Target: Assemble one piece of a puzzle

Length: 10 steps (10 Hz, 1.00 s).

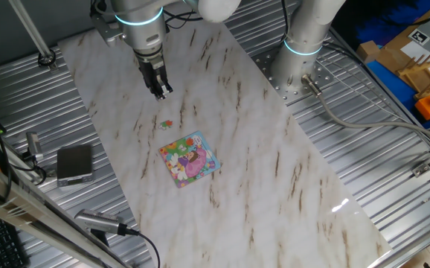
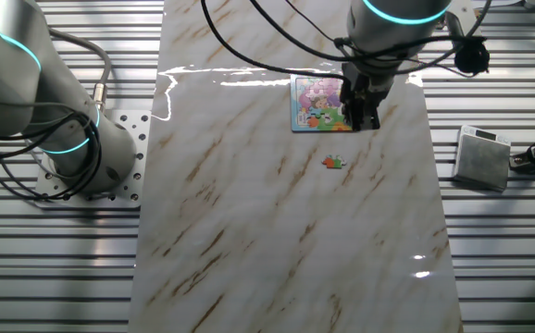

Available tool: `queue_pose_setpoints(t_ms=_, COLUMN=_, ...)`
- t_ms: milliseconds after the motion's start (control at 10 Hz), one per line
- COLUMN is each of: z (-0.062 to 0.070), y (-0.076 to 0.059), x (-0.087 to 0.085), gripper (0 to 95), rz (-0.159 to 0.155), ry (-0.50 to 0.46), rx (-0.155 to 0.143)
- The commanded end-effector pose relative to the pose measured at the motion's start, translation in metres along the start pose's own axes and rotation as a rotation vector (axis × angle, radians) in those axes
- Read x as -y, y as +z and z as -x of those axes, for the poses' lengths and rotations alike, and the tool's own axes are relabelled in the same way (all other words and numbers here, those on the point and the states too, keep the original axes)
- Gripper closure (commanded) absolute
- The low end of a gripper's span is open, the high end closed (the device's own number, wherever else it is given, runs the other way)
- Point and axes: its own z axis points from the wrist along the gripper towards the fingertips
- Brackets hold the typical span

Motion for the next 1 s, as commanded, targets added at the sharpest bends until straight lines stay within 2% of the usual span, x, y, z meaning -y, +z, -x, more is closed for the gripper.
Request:
queue_pose_setpoints(t_ms=100, z=0.003, y=0.003, x=0.001, gripper=95.0, rz=0.015, ry=0.000, rx=-0.010)
queue_pose_setpoints(t_ms=400, z=0.012, y=0.011, x=0.007, gripper=95.0, rz=0.021, ry=-0.005, rx=-0.031)
queue_pose_setpoints(t_ms=1000, z=0.018, y=0.034, x=0.018, gripper=95.0, rz=0.007, ry=-0.011, rx=-0.036)
